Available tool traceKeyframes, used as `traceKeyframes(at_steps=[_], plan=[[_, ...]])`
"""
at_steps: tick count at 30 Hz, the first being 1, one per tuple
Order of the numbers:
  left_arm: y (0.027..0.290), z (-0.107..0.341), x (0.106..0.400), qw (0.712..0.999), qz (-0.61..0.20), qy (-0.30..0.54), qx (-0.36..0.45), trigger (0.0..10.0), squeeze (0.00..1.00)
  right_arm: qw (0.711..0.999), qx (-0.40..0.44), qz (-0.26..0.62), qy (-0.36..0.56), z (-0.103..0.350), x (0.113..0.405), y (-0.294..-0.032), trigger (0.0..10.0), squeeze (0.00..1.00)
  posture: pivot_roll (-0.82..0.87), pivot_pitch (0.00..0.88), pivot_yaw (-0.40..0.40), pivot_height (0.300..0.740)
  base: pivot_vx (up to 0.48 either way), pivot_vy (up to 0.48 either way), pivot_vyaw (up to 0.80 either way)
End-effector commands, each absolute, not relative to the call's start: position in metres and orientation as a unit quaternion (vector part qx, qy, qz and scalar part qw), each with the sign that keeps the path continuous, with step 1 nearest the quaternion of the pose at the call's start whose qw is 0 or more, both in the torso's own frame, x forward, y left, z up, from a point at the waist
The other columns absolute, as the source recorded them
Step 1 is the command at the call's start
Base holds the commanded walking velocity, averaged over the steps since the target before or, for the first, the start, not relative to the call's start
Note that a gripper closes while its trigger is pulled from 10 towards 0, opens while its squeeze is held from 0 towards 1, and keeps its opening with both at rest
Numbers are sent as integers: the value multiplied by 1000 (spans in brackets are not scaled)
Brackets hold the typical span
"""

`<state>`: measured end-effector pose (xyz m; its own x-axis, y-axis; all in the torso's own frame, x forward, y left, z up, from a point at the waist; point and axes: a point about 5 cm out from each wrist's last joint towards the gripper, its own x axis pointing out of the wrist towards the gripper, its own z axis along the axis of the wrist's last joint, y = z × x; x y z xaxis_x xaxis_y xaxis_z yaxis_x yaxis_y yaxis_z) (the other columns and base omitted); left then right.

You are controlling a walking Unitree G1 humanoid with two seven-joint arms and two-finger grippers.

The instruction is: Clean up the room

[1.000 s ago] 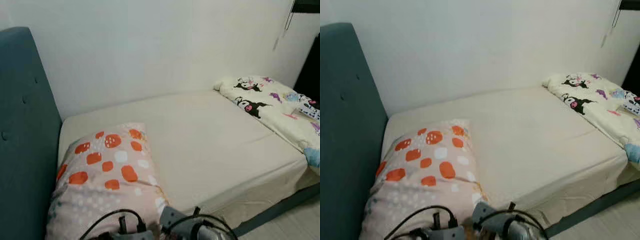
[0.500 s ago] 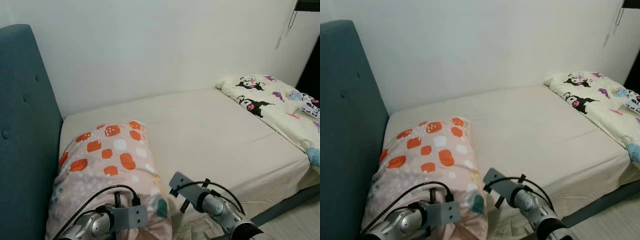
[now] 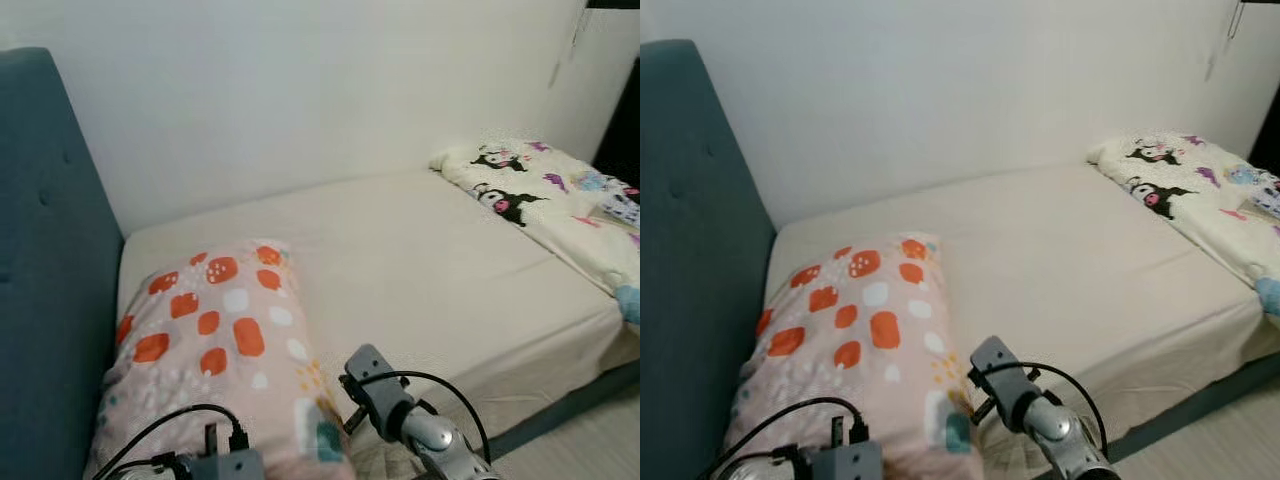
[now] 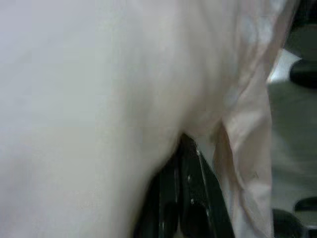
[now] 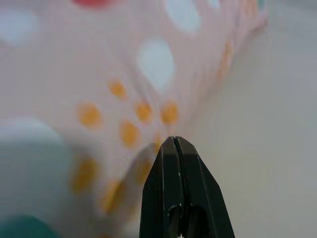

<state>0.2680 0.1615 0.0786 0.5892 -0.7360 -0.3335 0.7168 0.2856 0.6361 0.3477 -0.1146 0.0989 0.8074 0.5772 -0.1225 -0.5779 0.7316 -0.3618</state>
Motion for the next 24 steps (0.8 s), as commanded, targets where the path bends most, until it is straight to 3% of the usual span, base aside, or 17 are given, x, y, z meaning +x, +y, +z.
traceKeyframes(at_steps=[1, 2, 8, 11, 12, 14, 18, 19, 24], plan=[[164, 84, 265, 806, -456, -19, 378, 8353, 0, 932, -182, 313, 5, 93, 343, -116, 10000, 0, 0, 204, -27, 561, 0, 0, 0], [164, 88, 258, 811, -463, -27, 358, 10000, 0, 932, -174, 318, 0, 90, 338, -114, 10000, 0, 1, 204, -27, 561, 0, 0, 0], [161, 95, 235, 790, -520, -11, 325, 10000, 0, 923, -160, 349, -7, 82, 322, -111, 10000, 0, 2, 207, -28, 561, 0, 0, 0], [155, 102, 226, 798, -529, -8, 287, 10000, 0, 929, -156, 337, 3, 75, 314, -118, 10000, 0, -4, 207, -21, 561, 0, 0, 0], [157, 107, 229, 826, -497, -13, 266, 10000, 0, 935, -161, 317, 10, 71, 312, -126, 10000, 0, -4, 207, -21, 561, 0, 0, 0], [157, 107, 229, 826, -497, -13, 266, 10000, 0, 935, -161, 317, 10, 71, 312, -126, 10000, 0, -4, 207, -21, 561, 0, 0, 0], [173, 103, 243, 855, -424, -1, 297, 10000, 0, 956, -160, 243, 27, 67, 313, -145, 10000, 0, -2, 209, -23, 561, 0, 0, 0], [193, 106, 261, 889, -336, 0, 311, 10000, 0, 977, -127, 171, 16, 75, 318, -162, 10000, 0, -5, 214, -25, 561, 0, 0, 0], [213, 112, 281, 921, -236, 2, 311, 10000, 0, 993, -64, 97, -2, 86, 326, -178, 10000, 0, -5, 216, -25, 561, 0, 0, 0]])
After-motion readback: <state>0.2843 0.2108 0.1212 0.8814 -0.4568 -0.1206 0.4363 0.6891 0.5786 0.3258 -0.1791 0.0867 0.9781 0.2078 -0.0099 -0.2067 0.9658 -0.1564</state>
